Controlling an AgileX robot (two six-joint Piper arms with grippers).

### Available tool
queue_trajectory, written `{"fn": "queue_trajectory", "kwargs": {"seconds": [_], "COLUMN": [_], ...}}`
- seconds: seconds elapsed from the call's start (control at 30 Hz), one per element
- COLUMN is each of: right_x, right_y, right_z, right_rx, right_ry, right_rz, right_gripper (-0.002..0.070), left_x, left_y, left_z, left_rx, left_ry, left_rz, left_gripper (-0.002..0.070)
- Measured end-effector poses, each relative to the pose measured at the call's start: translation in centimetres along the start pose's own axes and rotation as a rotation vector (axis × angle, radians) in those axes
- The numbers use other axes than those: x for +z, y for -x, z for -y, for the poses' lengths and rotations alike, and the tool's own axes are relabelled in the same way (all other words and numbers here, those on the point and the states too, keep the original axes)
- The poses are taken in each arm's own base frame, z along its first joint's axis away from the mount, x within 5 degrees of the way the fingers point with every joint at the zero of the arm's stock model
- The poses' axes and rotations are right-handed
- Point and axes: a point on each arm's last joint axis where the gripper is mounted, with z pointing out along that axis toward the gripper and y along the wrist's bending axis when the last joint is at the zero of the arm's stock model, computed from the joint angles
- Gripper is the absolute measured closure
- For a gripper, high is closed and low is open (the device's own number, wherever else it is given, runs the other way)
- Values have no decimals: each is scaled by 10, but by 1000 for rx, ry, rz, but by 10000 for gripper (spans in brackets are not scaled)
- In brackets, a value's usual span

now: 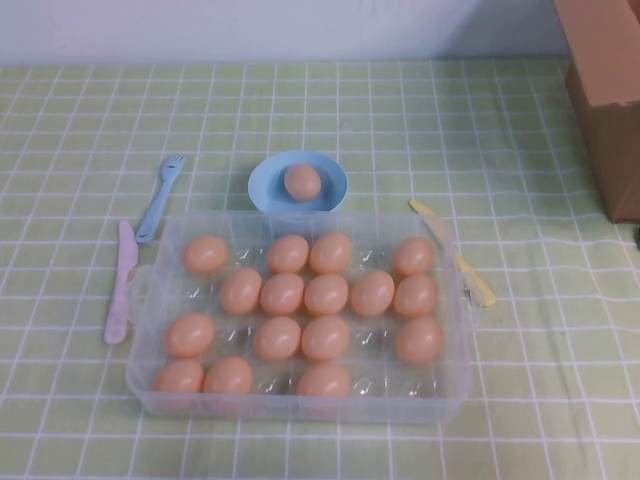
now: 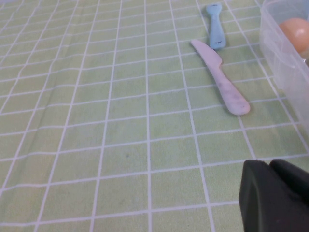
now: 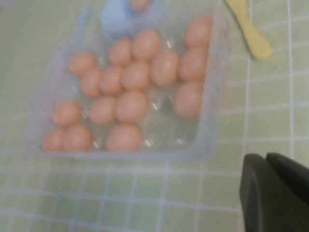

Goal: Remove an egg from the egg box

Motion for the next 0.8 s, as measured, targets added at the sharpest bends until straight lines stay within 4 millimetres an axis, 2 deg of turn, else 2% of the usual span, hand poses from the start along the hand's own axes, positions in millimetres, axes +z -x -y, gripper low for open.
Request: {"fn": "queue_trajectory", "kwargs": {"seconds": [0.17,0.3,0.4,0.57,0.8], "right_x": [15,36,57,104,162], "right_y": [38,60,74,78,73], "right_z": [-7,-5,-12,-39,-81], "right_rx": [-79,-113,-158,-313,-515], "right_ry": [-100,-132,-124,-73,-16], "right_rz": [-229,-336,-409,-547,-655], "right_gripper": [694,694,694,694,694], "left_x": [0,0,0,0,0], "left_y": [0,0,0,0,0], "left_z": [0,0,0,0,0], "left_rx": [0,0,0,0,0], "left_ry": [0,0,0,0,0], "left_rz": [0,0,0,0,0], "left_gripper": [680,680,680,680,680]}}
